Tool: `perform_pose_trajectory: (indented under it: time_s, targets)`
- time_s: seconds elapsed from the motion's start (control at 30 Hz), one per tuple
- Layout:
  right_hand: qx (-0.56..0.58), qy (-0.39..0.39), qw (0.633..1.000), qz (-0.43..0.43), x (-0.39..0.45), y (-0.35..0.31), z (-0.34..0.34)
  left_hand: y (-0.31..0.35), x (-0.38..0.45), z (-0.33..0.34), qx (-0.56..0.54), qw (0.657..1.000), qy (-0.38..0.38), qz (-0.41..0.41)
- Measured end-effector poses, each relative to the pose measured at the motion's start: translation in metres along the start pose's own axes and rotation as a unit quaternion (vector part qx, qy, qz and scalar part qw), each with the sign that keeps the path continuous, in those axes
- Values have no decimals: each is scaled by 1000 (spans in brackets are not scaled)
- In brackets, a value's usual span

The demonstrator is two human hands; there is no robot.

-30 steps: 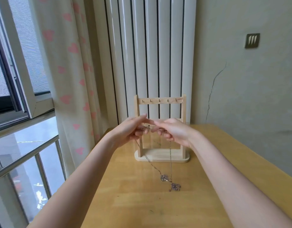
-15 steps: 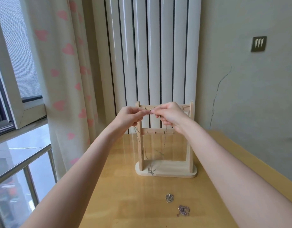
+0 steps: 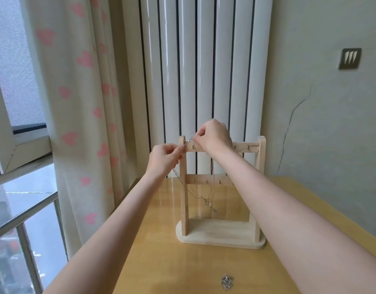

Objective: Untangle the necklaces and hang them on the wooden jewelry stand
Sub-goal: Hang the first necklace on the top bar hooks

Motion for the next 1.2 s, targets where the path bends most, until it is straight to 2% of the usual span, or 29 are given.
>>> perform_pose_trajectory:
  time_s: [0.23, 0.37, 0.5, 0.73, 0.93, 1.07, 1.2]
  targets:
    - [-118, -6, 989, -88, -18, 0, 8, -11, -3, 7, 15, 1000, -12, 8]
    - [-125, -14, 979, -159, -33, 3, 13, -20, -14, 15, 22, 999, -35, 26]
    - [-133, 5, 974, -182, -49, 10, 15, -30, -24, 22, 8, 999, -49, 24]
    - [-103, 9, 991, -88, -63, 44, 26, -50, -38, 32, 4, 998, -66, 10]
    - [18, -17, 1000, -16, -74, 70, 40, -72, -52, 39, 1, 996, -86, -11]
    - [94, -49, 994, 39, -85, 85, 46, -83, -62, 47, -2, 994, -107, -16]
    - [205, -85, 967, 126, -89, 102, 53, -89, -66, 55, -38, 991, -125, -37]
Point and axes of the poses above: each hand's wrist, its own x-axis towards the middle knuckle, its own z-axis out of the palm, y = z × x, the point moved 6 cm from there along x, towards the middle knuckle, and after that the axes turned 9 degrees about x, right-handed, at the moved point
